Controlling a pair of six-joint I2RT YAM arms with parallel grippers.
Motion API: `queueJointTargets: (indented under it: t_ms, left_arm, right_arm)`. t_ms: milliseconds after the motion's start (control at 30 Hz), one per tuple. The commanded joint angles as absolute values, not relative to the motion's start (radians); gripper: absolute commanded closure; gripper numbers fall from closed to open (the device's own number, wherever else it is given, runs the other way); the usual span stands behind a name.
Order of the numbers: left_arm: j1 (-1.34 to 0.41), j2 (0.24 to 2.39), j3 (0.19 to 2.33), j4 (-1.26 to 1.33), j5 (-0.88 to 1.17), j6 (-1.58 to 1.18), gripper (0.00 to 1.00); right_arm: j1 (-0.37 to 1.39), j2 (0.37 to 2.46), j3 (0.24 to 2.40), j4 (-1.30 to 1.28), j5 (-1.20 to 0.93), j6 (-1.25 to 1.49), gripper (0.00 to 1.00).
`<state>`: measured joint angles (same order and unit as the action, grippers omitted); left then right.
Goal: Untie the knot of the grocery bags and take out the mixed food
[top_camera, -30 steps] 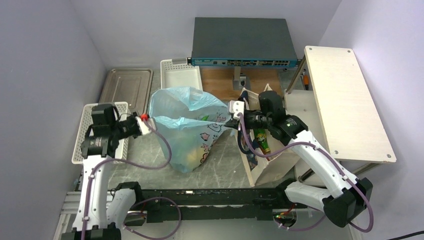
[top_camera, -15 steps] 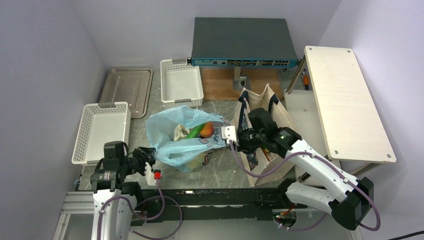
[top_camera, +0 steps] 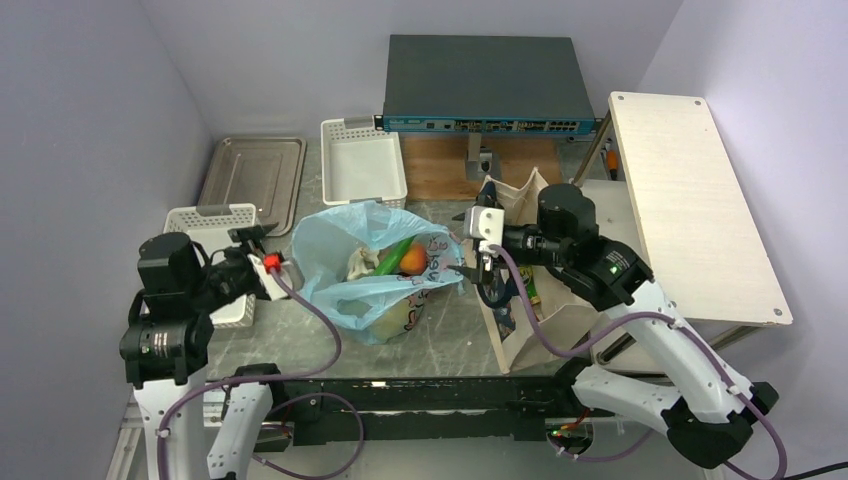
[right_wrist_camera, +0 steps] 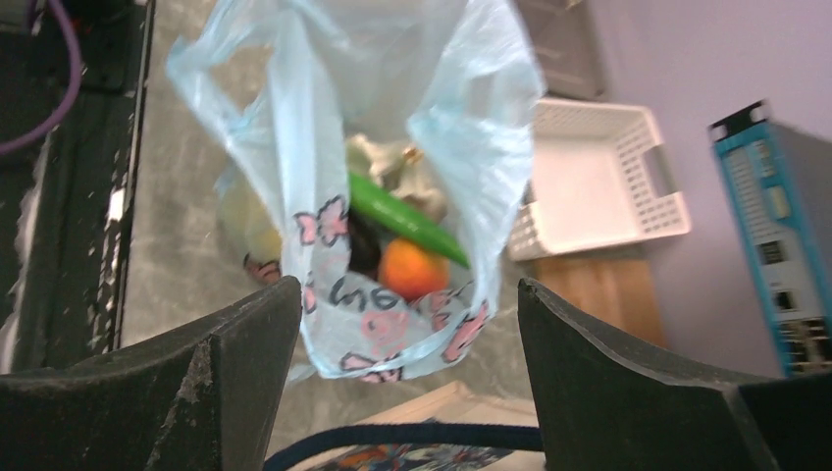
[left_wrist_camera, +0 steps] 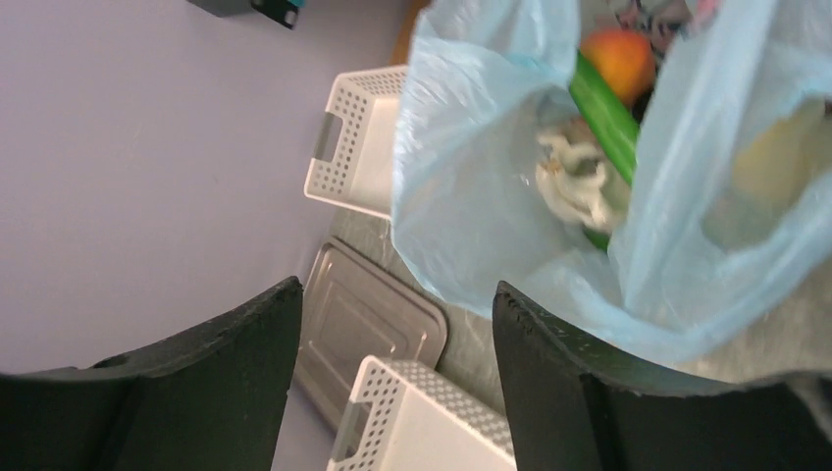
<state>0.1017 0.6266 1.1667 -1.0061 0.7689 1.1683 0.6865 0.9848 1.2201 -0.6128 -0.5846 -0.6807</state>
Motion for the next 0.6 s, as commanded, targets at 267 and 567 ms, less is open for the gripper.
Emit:
queueJointTargets:
  t_ms: [267,567]
  left_arm:
    - [0.053,0.886,1.071,-0.641,0.882,1.256,0.1]
    - [-0.198,0.932,0.838,-0.267,0.628,1.446,0.1]
  right_arm:
    - [0.708,1.219,1.14,-0.246,-0.494,-0.905,0.15]
    - [0.742,1.274,1.05,-0.068,-0.442,-1.014,0.2]
